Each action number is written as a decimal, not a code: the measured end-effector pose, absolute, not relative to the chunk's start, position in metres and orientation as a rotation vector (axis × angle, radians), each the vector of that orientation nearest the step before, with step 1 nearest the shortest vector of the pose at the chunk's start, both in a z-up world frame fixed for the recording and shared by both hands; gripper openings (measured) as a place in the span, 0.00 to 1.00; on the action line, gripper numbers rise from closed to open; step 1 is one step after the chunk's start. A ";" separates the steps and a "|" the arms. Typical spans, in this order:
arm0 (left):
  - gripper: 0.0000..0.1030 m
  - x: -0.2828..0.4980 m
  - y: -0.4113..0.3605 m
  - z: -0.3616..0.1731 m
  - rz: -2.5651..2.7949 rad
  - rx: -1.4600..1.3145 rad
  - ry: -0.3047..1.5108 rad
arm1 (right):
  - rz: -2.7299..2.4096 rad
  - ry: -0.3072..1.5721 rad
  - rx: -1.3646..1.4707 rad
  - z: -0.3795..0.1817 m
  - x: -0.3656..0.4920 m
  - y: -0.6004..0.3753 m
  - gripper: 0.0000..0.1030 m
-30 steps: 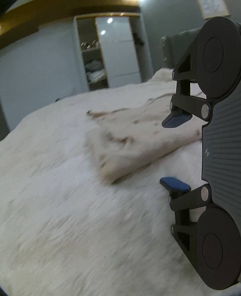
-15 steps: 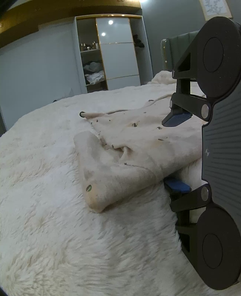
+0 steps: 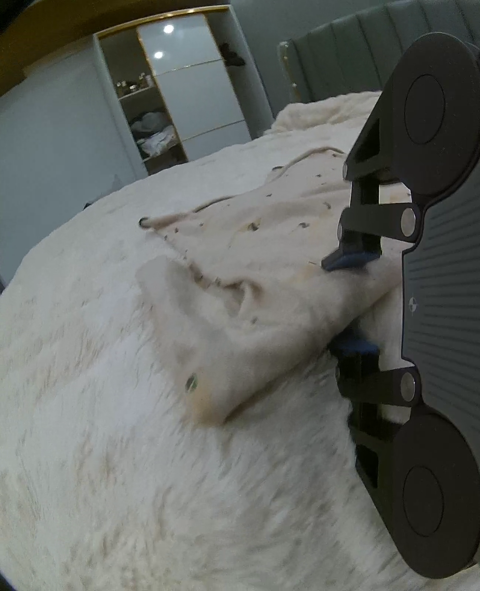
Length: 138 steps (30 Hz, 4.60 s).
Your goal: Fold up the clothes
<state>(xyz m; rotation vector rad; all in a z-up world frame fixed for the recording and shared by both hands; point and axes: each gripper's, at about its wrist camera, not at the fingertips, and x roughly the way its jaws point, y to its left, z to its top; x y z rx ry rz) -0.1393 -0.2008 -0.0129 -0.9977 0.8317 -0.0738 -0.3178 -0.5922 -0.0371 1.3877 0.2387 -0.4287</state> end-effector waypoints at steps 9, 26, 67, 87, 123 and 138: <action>0.21 -0.139 -0.171 -0.009 -0.006 -1.081 0.776 | -0.471 0.210 1.413 -0.044 -0.333 -0.593 0.08; 0.21 -0.155 -0.166 0.010 0.010 -0.889 0.781 | -0.500 0.193 1.419 -0.041 -0.324 -0.598 0.08; 0.33 -0.161 -0.132 0.106 0.114 -0.391 0.647 | -0.556 0.070 1.272 0.008 -0.399 -0.584 0.28; 0.69 -0.220 -0.323 0.028 -0.607 1.223 0.369 | -0.089 0.851 -0.894 0.051 -0.237 -0.400 0.64; 0.06 -0.210 -0.294 0.240 -0.425 1.312 0.075 | 0.036 0.631 -1.207 0.242 -0.233 -0.416 0.03; 0.06 -0.387 -0.265 0.332 -0.461 1.315 0.064 | 0.260 0.699 -1.113 0.347 -0.359 -0.354 0.03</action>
